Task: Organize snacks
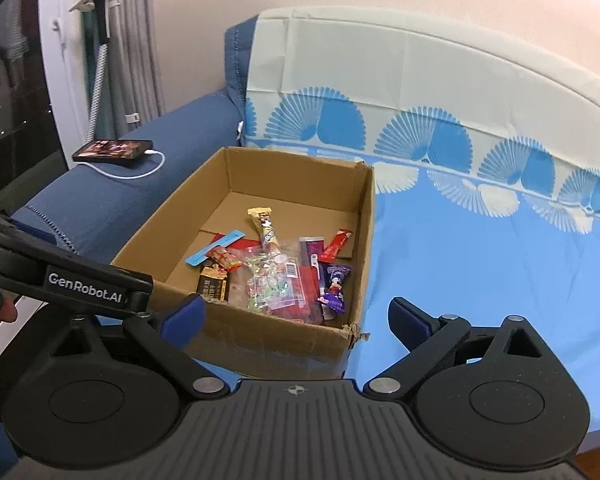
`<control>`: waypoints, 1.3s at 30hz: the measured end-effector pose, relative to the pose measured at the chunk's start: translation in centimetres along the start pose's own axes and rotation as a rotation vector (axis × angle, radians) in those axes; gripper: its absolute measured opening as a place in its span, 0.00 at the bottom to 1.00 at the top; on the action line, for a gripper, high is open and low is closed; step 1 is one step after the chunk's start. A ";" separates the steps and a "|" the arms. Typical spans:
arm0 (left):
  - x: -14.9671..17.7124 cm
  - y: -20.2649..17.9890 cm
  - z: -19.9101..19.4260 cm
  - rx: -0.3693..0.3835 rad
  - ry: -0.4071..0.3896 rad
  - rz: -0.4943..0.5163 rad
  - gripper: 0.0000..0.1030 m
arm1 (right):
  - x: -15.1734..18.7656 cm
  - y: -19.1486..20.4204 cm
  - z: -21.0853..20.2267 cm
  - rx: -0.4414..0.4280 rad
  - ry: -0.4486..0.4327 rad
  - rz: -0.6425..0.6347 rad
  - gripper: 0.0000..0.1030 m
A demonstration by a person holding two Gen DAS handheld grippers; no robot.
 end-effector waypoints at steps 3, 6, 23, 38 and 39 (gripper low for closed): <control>0.5 0.0 -0.3 -0.015 0.005 -0.009 1.00 | 0.3 0.2 -0.4 0.001 -0.008 -0.008 0.98; 0.6 0.2 -0.8 -0.035 -0.019 -0.016 1.00 | 0.5 0.2 -0.8 0.005 -0.017 -0.011 0.99; 0.9 0.3 -1.8 -0.067 -0.055 0.015 1.00 | 0.7 0.5 -1.9 0.005 -0.047 -0.016 1.00; 0.9 0.1 -1.7 -0.053 -0.053 0.005 1.00 | 0.7 0.5 -1.9 0.001 -0.050 -0.012 1.00; 0.9 0.2 -1.8 -0.052 -0.054 0.004 1.00 | 0.7 0.5 -1.9 0.001 -0.051 -0.013 1.00</control>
Point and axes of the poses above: each gripper's, at about its wrist camera, not at the fingertips, and z roughly the way its jaws point, y to its left, x to its underside, the point moved 10 cm from there along z, roughly the way its jaws point, and after that the axes turned 9 degrees about y, right-handed, at the moved point
